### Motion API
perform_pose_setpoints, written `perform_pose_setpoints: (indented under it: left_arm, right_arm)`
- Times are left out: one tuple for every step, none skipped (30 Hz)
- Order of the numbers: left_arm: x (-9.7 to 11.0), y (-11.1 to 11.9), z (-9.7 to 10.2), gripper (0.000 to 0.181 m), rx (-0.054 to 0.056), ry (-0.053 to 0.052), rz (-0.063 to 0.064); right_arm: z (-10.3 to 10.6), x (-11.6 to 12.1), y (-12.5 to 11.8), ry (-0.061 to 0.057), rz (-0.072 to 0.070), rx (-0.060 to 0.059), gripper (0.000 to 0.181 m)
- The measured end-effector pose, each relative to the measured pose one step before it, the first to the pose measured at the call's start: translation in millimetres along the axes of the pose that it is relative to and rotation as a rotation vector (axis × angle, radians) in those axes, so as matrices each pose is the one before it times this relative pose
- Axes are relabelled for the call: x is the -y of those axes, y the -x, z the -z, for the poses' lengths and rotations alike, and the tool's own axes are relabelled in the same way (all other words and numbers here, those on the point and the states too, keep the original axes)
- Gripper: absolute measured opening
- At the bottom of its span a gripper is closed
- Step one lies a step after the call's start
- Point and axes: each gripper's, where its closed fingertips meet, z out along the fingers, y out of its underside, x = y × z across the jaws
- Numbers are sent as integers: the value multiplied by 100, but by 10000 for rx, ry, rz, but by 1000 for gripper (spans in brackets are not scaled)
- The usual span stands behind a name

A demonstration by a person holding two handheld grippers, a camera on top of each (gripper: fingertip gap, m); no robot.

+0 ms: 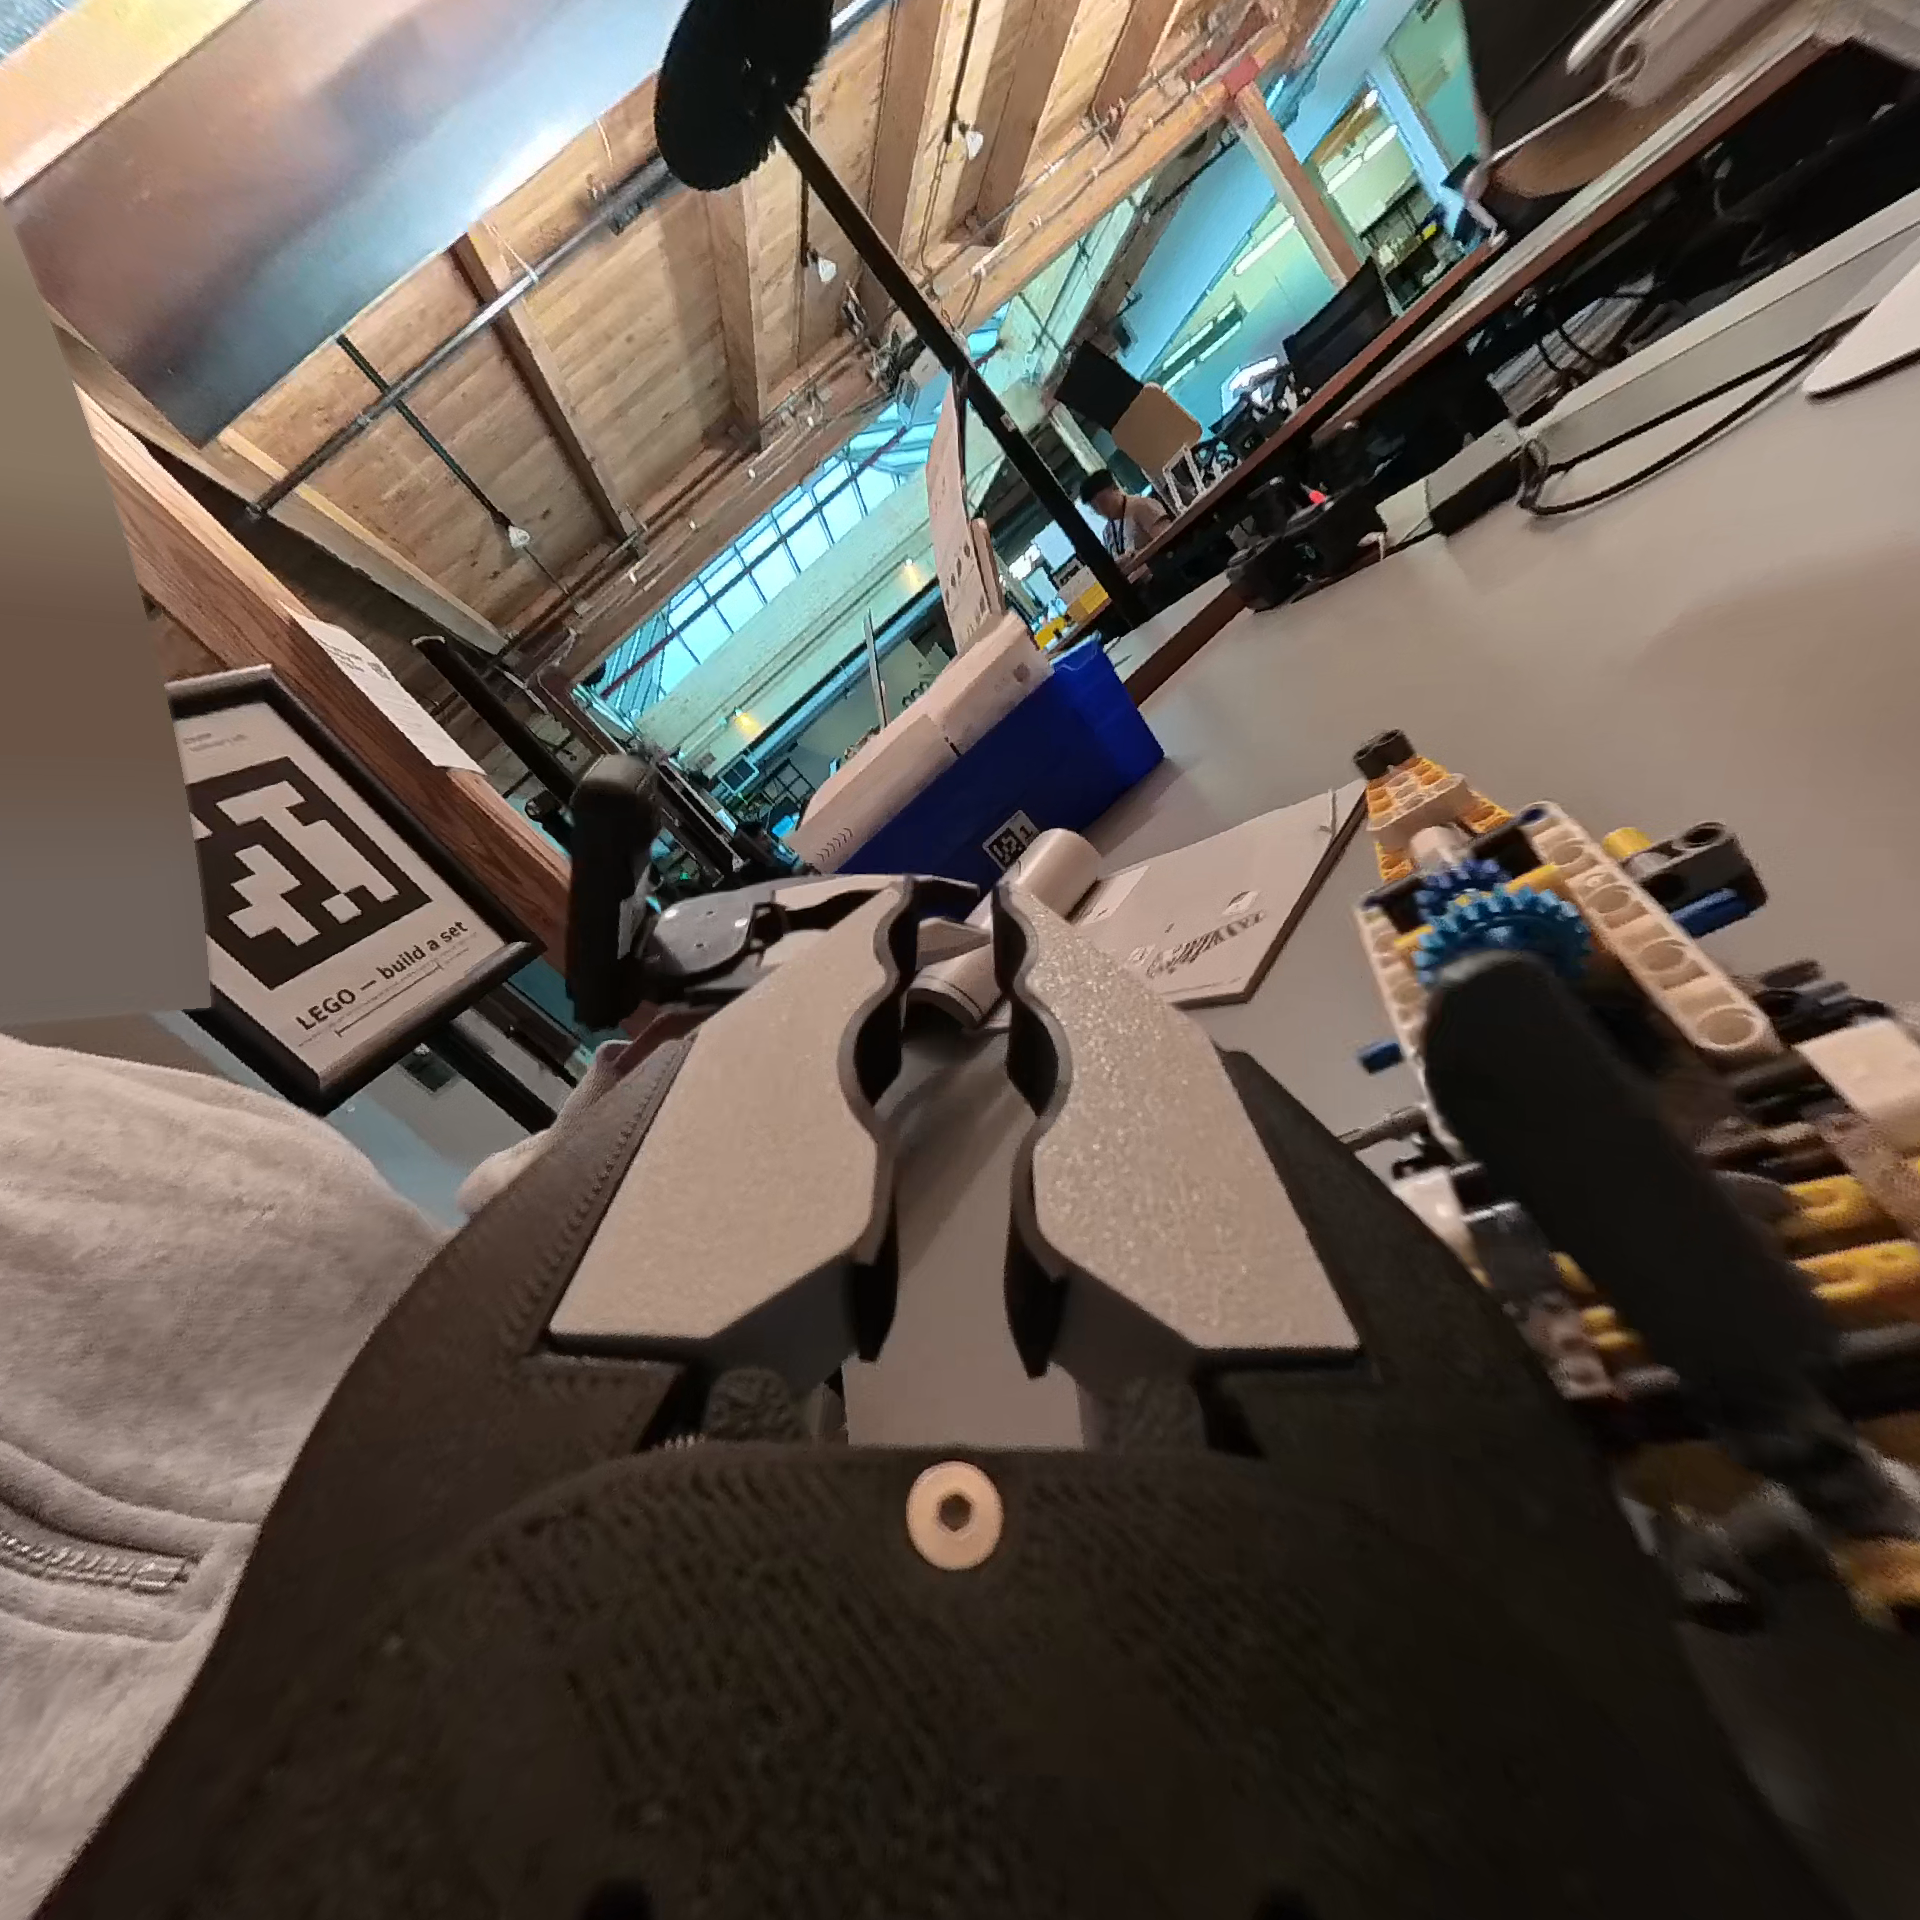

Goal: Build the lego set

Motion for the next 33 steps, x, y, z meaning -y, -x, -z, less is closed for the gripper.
perform_pose_setpoints:
  left_arm:
    - [-349, -25, -314, 46, -294, 124, 275]
    - [-284, 344, -223, 47, 18, 115, 128]
    - [106, 727, -3, 43, 327, -129, 128]
    - [479, 756, 246, 40, 334, -367, 181]
    - [651, 784, 362, 38, 277, -451, 286]
    - [618, 750, 395, 36, 189, -411, 334]
    - [476, 717, 366, 35, 141, -331, 272]
    - [322, 736, 314, 34, 170, -266, 148]
    - [150, 657, 249, 31, 169, -226, 32]
    - [-6, 494, 154, 29, 119, -203, -16]
    - [-109, 322, 59, 28, 77, -186, 0]
    - [-123, 183, 4, 27, 52, -199, 54]
    - [-126, -13, -9, 28, -25, -209, 120]
    - [-75, -271, -8, 29, -167, -215, 196]
    - [17, -647, 23, 32, -427, -226, 293]
    - [324, -793, 147, 35, -582, -253, 396]
    - [555, -658, 228, 36, -526, -429, 500]
    - [494, -496, 299, 36, -446, -385, 536]
    - [367, -593, 366, 37, -511, -246, 541]
    - [361, -699, 391, 38, -575, -171, 482]
    - [396, -433, 388, 39, -416, -213, 378]
    - [373, -51, 352, 38, -181, -243, 276]
    - [212, 119, 339, 37, -83, -196, 162]
    - [50, 247, 301, 36, -5, -132, 118]
    - [-102, 350, 251, 35, 61, -78, 105]
    - [-273, 266, 170, 35, 36, 21, 75]
    - [-359, 127, 136, 35, -6, 97, 56]
    - [-51, -54, 172, 34, -86, -14, 167]
    - [58, -204, 225, 35, -152, -91, 152]
    - [52, -43, 185, 34, -33, -79, 114]
    - [20, -39, 164, 34, -32, -49, 103]
    - [2, -16, 122, 34, -43, -25, 100]
    - [9, 33, 114, 33, -28, -26, 111]
  right_arm:
    - [-363, -220, 403, 192, 73, 79, 12]
    - [-468, -66, 624, 193, 123, 140, 13]
    - [-525, 123, 736, 236, 237, 150, 15]
    - [-556, 338, 646, 294, 394, 57, 16]
    - [-580, 600, 421, 320, 575, -79, 18]
    - [-580, 866, 151, 307, 716, -182, 21]
    - [-598, 1002, -95, 292, 742, -217, 23]
    - [-694, 996, -295, 321, 660, -166, 24]
    - [-834, 821, -429, 438, 525, -67, 24]
    - [-1001, 500, -541, 630, 424, 22, 25]
    - [-1138, 188, -687, 796, 386, 27, 27]
    - [-1229, -65, -771, 878, 403, 4, 29]
    - [-1356, -236, -769, 883, 419, 16, 32]
    - [-1464, -287, -794, 810, 436, -8, 32]
    - [-1597, -296, -661, 690, 443, -16, 32]
    - [-1719, -363, -291, 622, 436, 118, 32]
    - [-1816, -444, 19, 620, 365, 205, 32]
    - [-1863, -433, 423, 611, 326, 320, 33]
    - [-1839, -395, 754, 614, 365, 413, 37]
    - [-1753, -347, 731, 635, 448, 318, 39]
    - [-1633, -228, 655, 622, 499, 216, 37]
    - [-1469, -87, 742, 567, 412, 259, 30]
    - [-1254, -15, 786, 554, 234, 343, 24]
    - [-972, -121, 485, 618, 82, 245, 21]
    - [-604, -363, 215, 698, -25, 139, 19]
    - [-227, -638, 103, 731, -100, 121, 19]
    - [82, -766, 106, 643, -92, 175, 22]
    - [262, -707, -39, 436, -24, 111, 27]
    - [351, -502, -294, 174, 56, -52, 30]
    - [339, -392, -454, 27, 92, -160, 34]
    - [278, -469, -673, 19, -9, -293, 39]
    - [172, -498, -625, 19, -133, -270, 42]
    - [58, -390, -260, -81, -180, -101, 45]
